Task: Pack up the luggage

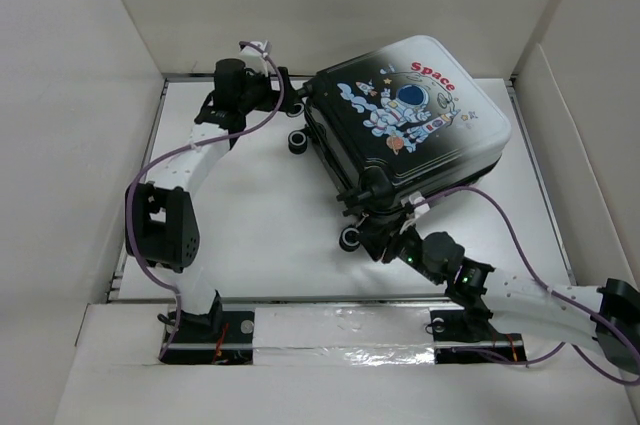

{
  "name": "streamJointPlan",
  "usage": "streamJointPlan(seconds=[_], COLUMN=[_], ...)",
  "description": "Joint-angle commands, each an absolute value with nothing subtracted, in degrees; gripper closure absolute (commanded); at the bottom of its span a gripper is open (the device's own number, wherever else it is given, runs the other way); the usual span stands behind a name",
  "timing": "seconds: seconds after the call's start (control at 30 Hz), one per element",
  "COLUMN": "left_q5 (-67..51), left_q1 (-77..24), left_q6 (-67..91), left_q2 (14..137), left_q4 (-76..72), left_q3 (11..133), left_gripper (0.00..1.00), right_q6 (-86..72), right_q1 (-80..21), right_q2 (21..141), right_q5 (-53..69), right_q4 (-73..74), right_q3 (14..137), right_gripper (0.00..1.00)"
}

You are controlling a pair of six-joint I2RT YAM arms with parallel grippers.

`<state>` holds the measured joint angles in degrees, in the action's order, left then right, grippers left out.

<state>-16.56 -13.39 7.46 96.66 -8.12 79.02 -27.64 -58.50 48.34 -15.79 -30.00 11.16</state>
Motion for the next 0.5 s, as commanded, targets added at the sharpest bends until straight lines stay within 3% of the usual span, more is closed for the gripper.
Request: streamJointPlan(seconds=[0.0,0.1,0.27,0.47], left_q5=[-18.81,-18.28,-23.19,-26.45], left_q1=[-13.1,-13.62,-13.62,-14.24], left_q6=[-0.17,-5.26,-9.14,-11.25], left_q2=[99.13,102.73,106.87,113.11], left_q4=[-2.3,2.52,5.89,10.28], left_q3=[83.66,89.46,96.58,104.41], left_gripper=[0.15,0.15,0.16,0.35], right_q6=[-27.77,-27.69,-27.51,-27.07], right_q1=[-59.77,-59.77,-59.77,-59.77], right_q2=[47.64,46.32,41.85,38.68], right_q5=[-9.93,-9.23,-10.01,-11.6], right_q4=[-31.21,-28.83,-23.74,-19.34], right_q3=[13.18,13.71,14.41,14.94], right_gripper=[0.56,0.44,0.41,0.41])
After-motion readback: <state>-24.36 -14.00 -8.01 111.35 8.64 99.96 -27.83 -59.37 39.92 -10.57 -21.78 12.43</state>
